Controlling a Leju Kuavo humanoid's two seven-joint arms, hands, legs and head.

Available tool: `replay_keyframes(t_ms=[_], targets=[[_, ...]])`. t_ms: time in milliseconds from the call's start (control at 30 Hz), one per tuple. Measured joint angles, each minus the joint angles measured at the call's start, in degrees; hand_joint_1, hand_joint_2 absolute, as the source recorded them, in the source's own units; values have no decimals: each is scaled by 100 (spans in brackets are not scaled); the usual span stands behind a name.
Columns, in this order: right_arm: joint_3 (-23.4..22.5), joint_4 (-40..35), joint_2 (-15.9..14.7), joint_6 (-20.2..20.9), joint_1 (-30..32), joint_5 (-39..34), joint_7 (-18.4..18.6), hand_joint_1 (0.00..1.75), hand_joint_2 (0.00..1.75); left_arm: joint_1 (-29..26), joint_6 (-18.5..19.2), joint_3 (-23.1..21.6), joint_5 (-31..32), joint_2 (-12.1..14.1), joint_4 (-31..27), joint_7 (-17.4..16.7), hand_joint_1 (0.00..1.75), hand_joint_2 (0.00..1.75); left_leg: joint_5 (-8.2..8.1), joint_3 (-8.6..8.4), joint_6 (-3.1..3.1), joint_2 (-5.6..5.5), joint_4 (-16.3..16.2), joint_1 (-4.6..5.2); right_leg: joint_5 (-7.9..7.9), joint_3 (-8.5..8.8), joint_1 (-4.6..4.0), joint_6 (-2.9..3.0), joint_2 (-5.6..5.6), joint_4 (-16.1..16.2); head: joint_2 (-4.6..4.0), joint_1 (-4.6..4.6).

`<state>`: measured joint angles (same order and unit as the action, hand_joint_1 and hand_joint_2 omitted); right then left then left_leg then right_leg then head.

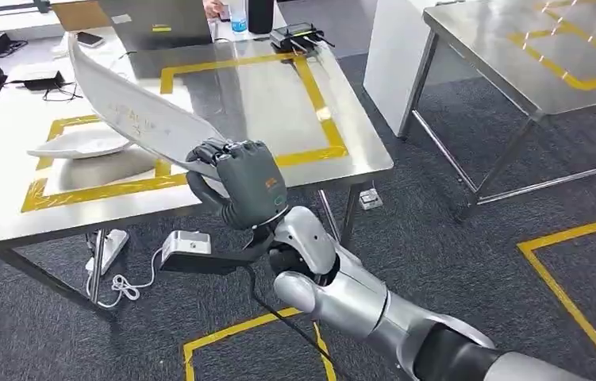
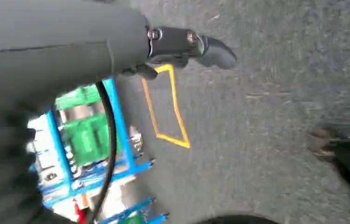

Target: Take the parts from the cabinet and place them on the table.

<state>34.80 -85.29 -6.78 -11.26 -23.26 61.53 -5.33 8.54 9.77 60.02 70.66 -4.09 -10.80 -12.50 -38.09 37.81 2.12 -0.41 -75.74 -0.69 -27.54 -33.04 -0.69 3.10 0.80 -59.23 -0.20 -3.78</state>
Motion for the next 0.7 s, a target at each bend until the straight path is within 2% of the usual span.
replay_keyframes(t_ms=[33,67,100,133,167,200,233,267,300,333,367,400,433,467,533,567,600,633,667,700], targets=[[0,0,-2,0,9,0,0,175,175,-21,0,0,2,4,0,-2,0,175,-155,126,-22,1,7,0,-70,81,0,2,20,0,0,0],[0,0,0,0,14,0,0,175,175,-34,2,0,2,18,0,-4,0,175,-146,201,-43,1,184,1,-161,194,0,0,30,0,0,0],[0,0,0,4,14,2,2,175,175,-41,0,0,4,24,0,-7,0,175,63,204,-68,1,524,4,-255,324,2,-11,33,0,0,2],[0,0,0,7,12,4,4,175,175,-47,2,0,5,35,0,-15,0,175,474,188,-98,4,907,12,-342,433,3,-28,32,1,0,2],[0,0,0,11,18,9,11,175,175,-62,2,0,7,37,0,-15,0,175,1148,188,-123,7,1312,29,-430,463,1,-49,27,12,0,4],[2,7,0,24,27,15,24,175,175,-83,2,0,4,50,0,-20,0,175,1575,251,-135,-2,1537,65,-511,570,-22,-82,41,-51,0,29],[2,0,2,45,24,20,42,175,175,-70,2,0,9,48,-2,-33,0,175,1490,163,-161,-2,1486,65,-578,566,-35,-130,72,-13,0,29],[-9,-7,2,57,22,17,50,175,175,-67,0,0,11,48,0,-35,0,175,1481,134,-189,-4,1504,70,-607,652,-26,-162,69,17,0,35],[-28,-7,4,57,9,22,57,175,175,-55,0,0,13,46,0,-35,0,175,1439,101,-232,6,1541,60,-517,641,-32,-195,67,-67,0,11],[-46,-7,2,63,-18,17,61,175,175,-40,2,0,20,39,0,-26,0,175,1426,-2,-272,-6,1568,26,-518,622,-40,-213,66,-138,0,13],[-59,9,2,81,-20,4,61,175,175,-41,0,0,24,31,-4,-20,0,175,1380,-79,-298,-16,1608,24,-471,530,-25,-242,24,-348,0,-9],[-68,13,2,92,-48,-7,61,175,175,-37,0,0,26,35,-7,-17,0,175,1338,-141,-326,-14,1622,16,-460,317,-11,-274,-2,-686,0,-20],[-79,29,2,98,-66,-26,61,175,175,-33,0,0,33,37,-7,-17,0,175,1289,-188,-335,-13,1624,14,-543,35,14,-319,-7,-1062,0,-26],[-92,54,0,105,-66,-35,61,175,175,-33,0,0,42,37,-7,-17,0,175,1218,-249,-332,-14,1625,14,-752,-279,44,-357,-11,-1420,0,-33],[-118,109,0,151,-65,-109,46,175,175,-43,0,0,42,37,-7,-9,0,175,1073,-406,-319,-17,1625,11,-1144,-691,89,-399,-28,-1669,0,-44],[-138,151,-2,177,-66,-173,33,175,175,-45,0,0,50,37,-7,2,0,175,984,-517,-300,-27,1625,7,-1134,-768,108,-414,-38,-1517,0,-44],[-162,193,-2,210,-70,-223,22,175,175,-43,0,0,57,35,-7,9,0,175,906,-631,-284,-37,1625,2,-959,-756,122,-427,-45,-1220,0,-46],[-186,254,-2,247,-87,-267,17,175,175,-40,0,0,63,35,-7,9,0,175,824,-745,-270,-38,1625,-3,-592,-709,135,-421,-53,-825,0,-48],[-206,337,-4,278,-124,-284,17,175,175,-40,0,0,77,35,-7,9,0,175,741,-817,-247,-34,1630,-6,-60,-667,144,-419,-69,-406,0,-50],[-216,521,-11,326,-194,-319,17,175,175,-24,0,0,92,37,-7,4,0,175,646,-915,-213,-27,1567,3,438,-722,127,-400,-101,-92,0,-27]])
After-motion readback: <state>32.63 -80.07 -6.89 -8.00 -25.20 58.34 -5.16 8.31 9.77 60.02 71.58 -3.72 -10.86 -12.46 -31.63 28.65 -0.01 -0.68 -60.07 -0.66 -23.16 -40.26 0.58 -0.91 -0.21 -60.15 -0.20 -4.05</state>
